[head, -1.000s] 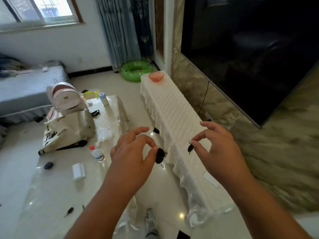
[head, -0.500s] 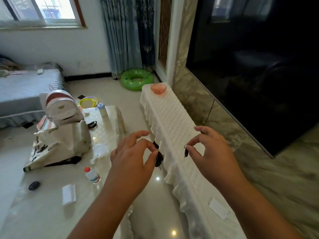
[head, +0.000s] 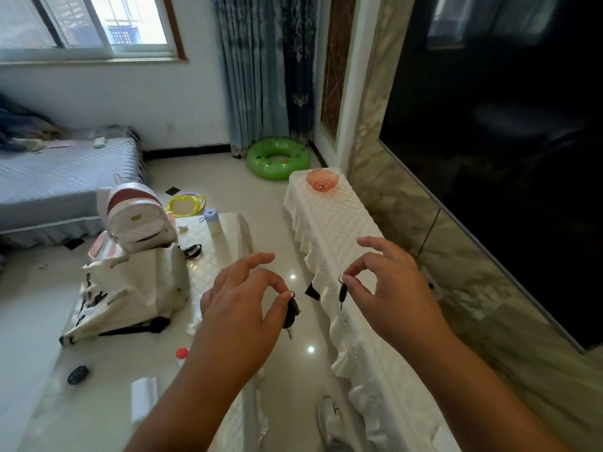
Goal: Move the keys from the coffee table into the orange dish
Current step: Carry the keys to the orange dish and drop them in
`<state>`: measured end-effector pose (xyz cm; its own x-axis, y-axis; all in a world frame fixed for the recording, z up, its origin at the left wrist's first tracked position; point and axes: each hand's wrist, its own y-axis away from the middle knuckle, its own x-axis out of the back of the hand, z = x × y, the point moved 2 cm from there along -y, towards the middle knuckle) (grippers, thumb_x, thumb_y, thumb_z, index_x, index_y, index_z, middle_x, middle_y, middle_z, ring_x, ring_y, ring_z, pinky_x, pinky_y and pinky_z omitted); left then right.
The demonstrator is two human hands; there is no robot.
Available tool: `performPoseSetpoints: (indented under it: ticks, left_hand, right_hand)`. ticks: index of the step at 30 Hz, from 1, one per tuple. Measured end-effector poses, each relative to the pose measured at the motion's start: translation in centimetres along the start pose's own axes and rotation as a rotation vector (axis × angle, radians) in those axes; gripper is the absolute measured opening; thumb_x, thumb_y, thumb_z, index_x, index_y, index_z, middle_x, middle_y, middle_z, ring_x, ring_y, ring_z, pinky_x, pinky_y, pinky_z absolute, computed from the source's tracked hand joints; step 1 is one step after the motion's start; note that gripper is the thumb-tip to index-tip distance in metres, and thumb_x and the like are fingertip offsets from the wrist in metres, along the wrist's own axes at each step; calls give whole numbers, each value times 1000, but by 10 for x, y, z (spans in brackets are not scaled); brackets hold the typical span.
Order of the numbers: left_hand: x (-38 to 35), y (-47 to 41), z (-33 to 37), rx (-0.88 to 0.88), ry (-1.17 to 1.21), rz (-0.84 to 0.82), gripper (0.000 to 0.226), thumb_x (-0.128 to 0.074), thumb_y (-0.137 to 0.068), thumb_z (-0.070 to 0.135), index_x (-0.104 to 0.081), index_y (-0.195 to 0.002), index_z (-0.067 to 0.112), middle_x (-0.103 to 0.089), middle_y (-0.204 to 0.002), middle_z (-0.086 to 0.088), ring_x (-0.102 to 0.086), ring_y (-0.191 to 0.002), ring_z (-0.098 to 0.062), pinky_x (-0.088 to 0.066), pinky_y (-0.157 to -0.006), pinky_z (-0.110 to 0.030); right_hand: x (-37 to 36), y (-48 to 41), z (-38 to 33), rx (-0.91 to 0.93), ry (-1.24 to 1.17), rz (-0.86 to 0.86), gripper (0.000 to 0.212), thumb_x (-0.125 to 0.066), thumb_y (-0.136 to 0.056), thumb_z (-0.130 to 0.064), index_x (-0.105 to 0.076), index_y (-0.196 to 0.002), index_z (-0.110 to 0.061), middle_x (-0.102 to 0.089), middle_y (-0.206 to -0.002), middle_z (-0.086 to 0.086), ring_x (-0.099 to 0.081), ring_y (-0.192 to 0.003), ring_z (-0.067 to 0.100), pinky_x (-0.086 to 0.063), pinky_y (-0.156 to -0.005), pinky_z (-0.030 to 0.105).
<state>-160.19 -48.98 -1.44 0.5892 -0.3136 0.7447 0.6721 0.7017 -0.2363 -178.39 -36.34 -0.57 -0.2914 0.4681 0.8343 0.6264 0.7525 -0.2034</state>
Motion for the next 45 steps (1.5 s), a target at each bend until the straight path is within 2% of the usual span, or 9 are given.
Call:
performPoseSetpoints:
  ticks: [11, 14, 17, 22, 29, 33, 36, 41, 45]
  left_hand:
    - [-16, -120, -9, 70, -104, 44, 3, -58, -88, 43, -55, -87, 43, -37, -136, 32, -24, -127, 7, -20, -100, -34]
    - [-23, -164, -5, 68, -109, 73, 3, -61, -86, 39, -57, -87, 40, -41, -134, 29, -30, -129, 0, -23, -99, -36]
    - [-35, -207, -2, 83, -117, 143, 7, -68, -83, 31, -62, -86, 35, -49, -133, 20, -40, -127, -8, -32, -100, -40]
    - [-55, -249, -7, 126, -145, 177, 7, -66, -83, 35, -62, -87, 35, -48, -134, 20, -38, -127, -7, -31, -94, -36]
    - [-66, -285, -18, 170, -157, 172, 5, -64, -83, 37, -61, -86, 35, -49, -133, 20, -40, -127, -9, -35, -96, -37]
    - [-74, -313, -23, 169, -153, 159, 8, -67, -83, 36, -60, -85, 36, -49, -133, 22, -47, -120, -14, -42, -94, -48]
    - [-81, -339, -27, 164, -138, 160, 9, -68, -83, 36, -59, -84, 36, -48, -133, 23, -40, -127, -10, -38, -99, -49]
    - [-93, -390, -46, 122, -104, 132, 13, -69, -83, 32, -58, -83, 37, -51, -132, 19, -46, -124, -13, -37, -99, -50]
    - [-99, -434, -78, 120, -82, 100, 11, -67, -83, 34, -57, -83, 39, -48, -134, 21, -42, -126, -10, -28, -101, -40]
  right_hand:
    - [-30, -150, 26, 99, -74, -23, 5, -69, -85, -42, -67, -84, -38, -49, -136, -18, -42, -126, 6, -29, -95, 25]
    - [-26, -200, 35, 100, -128, 13, 5, -67, -86, -41, -66, -85, -37, -50, -135, -18, -42, -125, 5, -28, -95, 25]
    - [-26, -242, 46, 132, -186, 50, 4, -68, -86, -38, -66, -85, -35, -51, -133, -16, -44, -122, 7, -34, -95, 28]
    - [-39, -295, 66, 146, -178, -53, 5, -69, -87, -36, -65, -85, -33, -50, -135, -12, -43, -125, 12, -39, -98, 37]
    - [-51, -337, 84, 175, -170, -145, 5, -69, -85, -38, -64, -82, -38, -49, -135, -15, -42, -125, 12, -41, -97, 43]
    - [-51, -363, 93, 156, -160, -142, 4, -70, -85, -37, -66, -83, -36, -49, -134, -16, -40, -125, 10, -39, -98, 40]
    - [-54, -382, 98, 139, -136, -141, 4, -69, -86, -39, -66, -83, -37, -50, -133, -17, -42, -124, 9, -39, -99, 38]
    - [-68, -421, 105, 99, -95, -129, 6, -68, -86, -40, -65, -81, -38, -51, -130, -18, -45, -121, 8, -40, -97, 36]
    - [-89, -460, 101, 57, -67, -129, 8, -68, -85, -40, -63, -79, -39, -52, -130, -18, -44, -121, 9, -41, -99, 39]
